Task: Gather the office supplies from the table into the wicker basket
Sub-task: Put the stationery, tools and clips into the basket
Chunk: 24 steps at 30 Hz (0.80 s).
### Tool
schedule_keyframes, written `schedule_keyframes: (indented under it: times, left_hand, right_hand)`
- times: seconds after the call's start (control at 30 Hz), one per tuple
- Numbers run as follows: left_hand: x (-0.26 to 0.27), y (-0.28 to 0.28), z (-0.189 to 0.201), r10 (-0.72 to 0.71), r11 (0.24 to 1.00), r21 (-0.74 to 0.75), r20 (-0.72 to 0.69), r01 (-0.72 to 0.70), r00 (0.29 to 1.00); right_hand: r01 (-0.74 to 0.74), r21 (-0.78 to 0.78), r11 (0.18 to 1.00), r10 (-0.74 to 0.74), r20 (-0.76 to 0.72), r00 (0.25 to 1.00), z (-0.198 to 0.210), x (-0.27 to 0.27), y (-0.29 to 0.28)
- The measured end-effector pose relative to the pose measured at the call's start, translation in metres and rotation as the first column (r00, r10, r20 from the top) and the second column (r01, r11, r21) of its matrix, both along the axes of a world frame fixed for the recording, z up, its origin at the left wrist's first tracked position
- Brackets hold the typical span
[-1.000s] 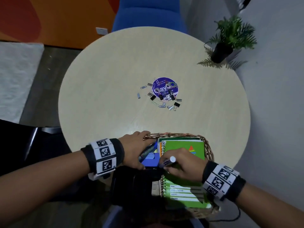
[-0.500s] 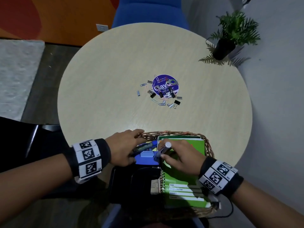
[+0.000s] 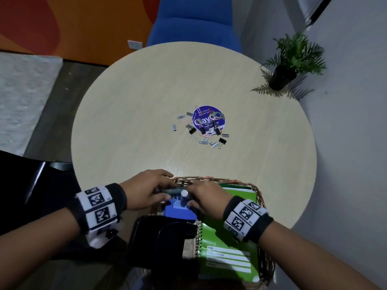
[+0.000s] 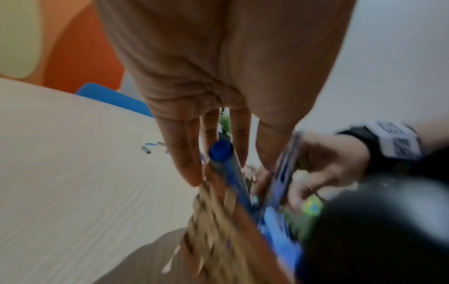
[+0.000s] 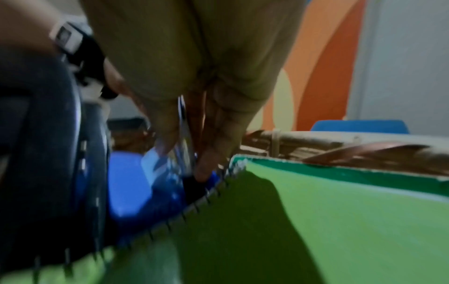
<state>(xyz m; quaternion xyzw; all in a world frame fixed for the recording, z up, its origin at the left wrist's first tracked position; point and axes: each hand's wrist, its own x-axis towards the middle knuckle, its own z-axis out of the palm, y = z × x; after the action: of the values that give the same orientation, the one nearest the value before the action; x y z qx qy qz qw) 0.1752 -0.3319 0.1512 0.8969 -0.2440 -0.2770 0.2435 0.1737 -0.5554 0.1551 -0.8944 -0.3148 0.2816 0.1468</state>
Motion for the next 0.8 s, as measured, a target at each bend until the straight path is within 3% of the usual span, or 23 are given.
schedule_keyframes:
  times: [0.07, 0.13, 0.23, 0.33, 0.43, 0.53, 0.8]
  left_hand:
    - [0.015, 0.007, 0.015, 0.109, 0.991, -0.073, -0.035, -0.111, 0.993]
    - [0.041, 0.013, 0.026, 0.197, 0.976, -0.105, 0.06, -0.19, 0.979]
    - [0.092, 0.008, 0.024, 0.184, 0.978, 0.041, 0.279, -0.203, 0.942]
    - [0.139, -0.003, -0.005, 0.19, 0.952, 0.177, 0.307, -0.252, 0.933]
    - [0.165, -0.015, -0.035, 0.25, 0.921, 0.226, 0.277, -0.316, 0.928]
    - [0.176, -0.028, -0.054, 0.281, 0.911, 0.228, 0.266, -0.343, 0.922]
    - [0.192, -0.047, -0.079, 0.451, 0.835, 0.218, 0.257, -0.506, 0.855]
  right_hand:
    - [0.149, 0.059, 0.987, -0.143, -0.098, 0.985, 0.012, 0.008, -0.014]
    - [0.292, 0.116, 0.949, -0.275, -0.138, 0.951, 0.022, 0.027, -0.032]
    - [0.417, 0.141, 0.898, -0.417, -0.028, 0.908, 0.021, 0.074, -0.063]
    - [0.501, 0.051, 0.864, -0.504, 0.099, 0.858, 0.0, 0.123, -0.086]
    - [0.407, -0.103, 0.908, -0.391, 0.143, 0.909, -0.029, 0.149, -0.092]
    - [0.29, -0.143, 0.946, -0.257, 0.21, 0.943, -0.053, 0.158, -0.09]
    - [0.281, -0.096, 0.955, -0.252, 0.237, 0.938, -0.068, 0.165, -0.083]
